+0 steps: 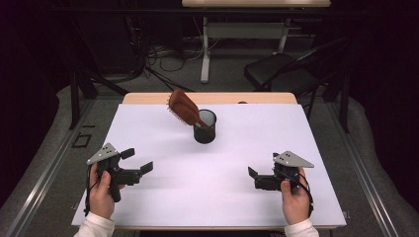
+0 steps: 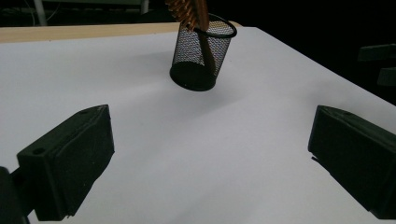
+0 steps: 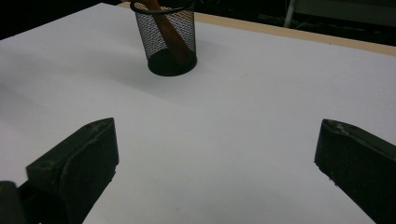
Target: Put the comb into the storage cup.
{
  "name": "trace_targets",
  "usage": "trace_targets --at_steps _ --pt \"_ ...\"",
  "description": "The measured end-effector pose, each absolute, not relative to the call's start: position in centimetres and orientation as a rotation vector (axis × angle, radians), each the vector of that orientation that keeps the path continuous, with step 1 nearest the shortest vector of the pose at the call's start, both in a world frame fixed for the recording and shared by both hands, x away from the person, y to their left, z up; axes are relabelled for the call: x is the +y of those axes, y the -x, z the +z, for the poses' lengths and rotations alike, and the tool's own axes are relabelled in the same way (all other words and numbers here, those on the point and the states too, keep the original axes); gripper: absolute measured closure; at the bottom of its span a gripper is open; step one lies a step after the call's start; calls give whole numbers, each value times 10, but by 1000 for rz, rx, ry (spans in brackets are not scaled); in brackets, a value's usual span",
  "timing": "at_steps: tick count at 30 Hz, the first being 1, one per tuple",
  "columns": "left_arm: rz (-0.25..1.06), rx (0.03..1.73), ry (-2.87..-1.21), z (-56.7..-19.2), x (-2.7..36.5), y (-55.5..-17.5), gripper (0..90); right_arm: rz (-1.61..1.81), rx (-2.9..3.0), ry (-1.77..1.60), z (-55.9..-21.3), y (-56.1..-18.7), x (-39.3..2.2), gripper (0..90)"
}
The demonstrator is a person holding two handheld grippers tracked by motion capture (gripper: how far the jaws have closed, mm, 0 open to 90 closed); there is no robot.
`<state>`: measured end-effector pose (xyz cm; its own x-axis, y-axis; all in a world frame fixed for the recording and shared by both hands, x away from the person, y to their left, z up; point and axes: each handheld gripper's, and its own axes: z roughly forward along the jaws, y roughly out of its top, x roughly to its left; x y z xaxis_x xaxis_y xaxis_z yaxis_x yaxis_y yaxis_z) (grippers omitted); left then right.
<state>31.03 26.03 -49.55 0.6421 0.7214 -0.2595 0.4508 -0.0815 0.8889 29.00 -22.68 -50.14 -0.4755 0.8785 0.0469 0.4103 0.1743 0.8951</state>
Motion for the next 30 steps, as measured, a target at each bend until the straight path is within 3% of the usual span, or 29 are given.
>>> trace_targets --at_steps 30 --pt "326 1009 -1742 -531 271 -312 4 1213 1885 -1315 -528 -291 -262 0"
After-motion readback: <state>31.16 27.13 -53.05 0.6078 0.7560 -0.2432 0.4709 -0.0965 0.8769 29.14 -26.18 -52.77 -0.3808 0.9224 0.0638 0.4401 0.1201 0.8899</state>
